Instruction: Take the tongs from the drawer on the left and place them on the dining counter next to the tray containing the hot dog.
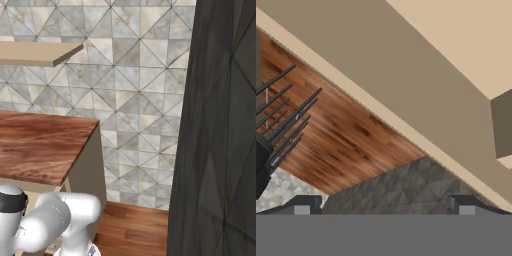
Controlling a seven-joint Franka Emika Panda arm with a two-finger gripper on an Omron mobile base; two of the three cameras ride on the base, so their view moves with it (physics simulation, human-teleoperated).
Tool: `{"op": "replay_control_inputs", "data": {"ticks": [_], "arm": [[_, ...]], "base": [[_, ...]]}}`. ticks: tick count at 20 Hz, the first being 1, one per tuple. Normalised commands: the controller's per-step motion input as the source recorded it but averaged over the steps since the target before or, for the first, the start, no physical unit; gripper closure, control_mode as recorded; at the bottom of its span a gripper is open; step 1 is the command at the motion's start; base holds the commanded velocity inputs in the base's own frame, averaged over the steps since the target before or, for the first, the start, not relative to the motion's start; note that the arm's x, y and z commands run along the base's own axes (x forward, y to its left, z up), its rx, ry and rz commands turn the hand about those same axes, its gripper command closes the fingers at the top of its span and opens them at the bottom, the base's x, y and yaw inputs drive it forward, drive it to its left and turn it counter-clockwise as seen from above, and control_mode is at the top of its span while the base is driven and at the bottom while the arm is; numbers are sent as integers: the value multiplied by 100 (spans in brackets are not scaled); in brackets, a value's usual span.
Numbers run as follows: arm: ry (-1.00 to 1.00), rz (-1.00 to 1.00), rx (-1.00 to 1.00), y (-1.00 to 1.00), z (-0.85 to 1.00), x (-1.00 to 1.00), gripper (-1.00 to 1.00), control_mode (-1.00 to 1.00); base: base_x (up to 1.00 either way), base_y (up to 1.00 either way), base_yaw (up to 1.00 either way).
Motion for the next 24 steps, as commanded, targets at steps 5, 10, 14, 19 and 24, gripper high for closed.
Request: {"op": "replay_control_inputs", "data": {"ticks": [5, 10, 14, 19, 24], "arm": [[-2, 0, 0, -36, 2, 0, -100, -100], [0, 0, 0, -36, 0, 5, -100, -100], [0, 0, -1, -20, 4, 12, -100, -100], [0, 0, -7, -19, 20, 2, -100, -100], [-2, 0, -10, -19, 18, 0, -100, -100]], "base": [[0, 0, 0], [0, 0, 0], [0, 0, 0], [0, 0, 0], [0, 0, 0]]}}
